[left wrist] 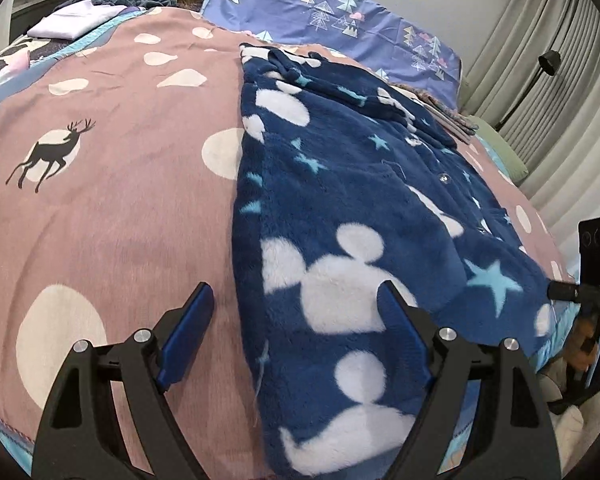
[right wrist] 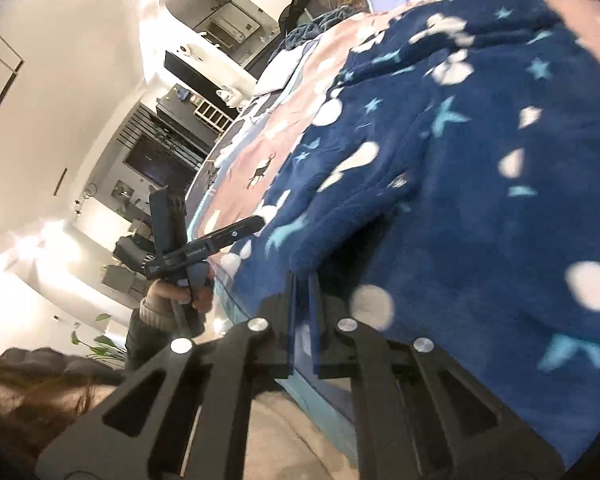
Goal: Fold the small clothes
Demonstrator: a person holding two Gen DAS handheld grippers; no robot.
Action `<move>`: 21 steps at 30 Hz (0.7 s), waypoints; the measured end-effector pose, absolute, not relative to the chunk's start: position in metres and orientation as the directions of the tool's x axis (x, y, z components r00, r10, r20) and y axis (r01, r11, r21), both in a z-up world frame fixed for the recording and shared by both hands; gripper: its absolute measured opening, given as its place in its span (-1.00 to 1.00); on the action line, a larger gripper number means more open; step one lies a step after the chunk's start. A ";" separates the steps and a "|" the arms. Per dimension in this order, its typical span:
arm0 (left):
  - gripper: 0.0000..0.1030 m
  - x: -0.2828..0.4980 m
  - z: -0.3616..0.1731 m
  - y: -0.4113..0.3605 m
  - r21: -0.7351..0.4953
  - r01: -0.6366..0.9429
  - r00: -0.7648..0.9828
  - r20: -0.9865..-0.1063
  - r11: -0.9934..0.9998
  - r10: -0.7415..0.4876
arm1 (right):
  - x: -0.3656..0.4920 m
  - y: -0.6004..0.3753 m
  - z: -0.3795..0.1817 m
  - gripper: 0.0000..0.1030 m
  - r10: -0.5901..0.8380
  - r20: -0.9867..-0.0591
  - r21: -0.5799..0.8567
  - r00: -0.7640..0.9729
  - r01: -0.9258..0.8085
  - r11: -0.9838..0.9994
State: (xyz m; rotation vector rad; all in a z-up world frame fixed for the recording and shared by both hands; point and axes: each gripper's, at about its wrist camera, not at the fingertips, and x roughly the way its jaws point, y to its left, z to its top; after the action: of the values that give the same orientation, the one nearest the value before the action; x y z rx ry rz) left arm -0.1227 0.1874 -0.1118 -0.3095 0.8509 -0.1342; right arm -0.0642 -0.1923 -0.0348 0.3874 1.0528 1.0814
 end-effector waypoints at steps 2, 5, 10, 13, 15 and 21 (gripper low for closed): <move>0.59 -0.125 -0.113 0.185 -0.320 0.008 0.651 -0.717 0.947 -0.248 | -0.061 -0.194 -0.041 -0.98 0.814 -0.570 0.671 0.111 -0.510 0.539; 0.48 -0.135 -0.113 0.174 -0.327 0.062 0.645 -0.708 0.943 -0.288 | -0.054 -0.195 -0.057 -0.90 0.803 -0.583 0.683 0.123 -0.460 0.567; -0.19 -0.144 -0.112 0.177 -0.370 0.071 0.637 -0.698 0.926 -0.328 | -0.046 -0.265 -0.048 -0.18 0.728 -0.589 0.635 0.350 -0.356 0.685; -0.46 -0.147 -0.108 0.179 -0.399 0.082 0.637 -0.683 0.913 -0.356 | -0.037 -0.316 -0.055 -0.18 0.609 -0.648 0.601 0.458 -0.184 0.778; -0.46 -0.147 -0.107 0.178 -0.401 0.099 0.635 -0.680 0.911 -0.368 | -0.032 -0.340 -0.073 -0.18 0.617 -0.651 0.652 0.442 -0.092 0.753; 0.11 -0.135 -0.123 0.177 -0.501 0.125 0.577 -0.666 0.856 -0.474 | -0.028 -0.312 -0.100 0.15 0.771 -0.558 0.764 0.305 -0.173 0.622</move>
State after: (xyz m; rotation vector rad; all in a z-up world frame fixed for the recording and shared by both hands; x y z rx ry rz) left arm -0.1348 0.1767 -0.1226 -0.4291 0.8933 -0.3629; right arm -0.0283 -0.3116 -0.0997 0.6560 1.0890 0.6880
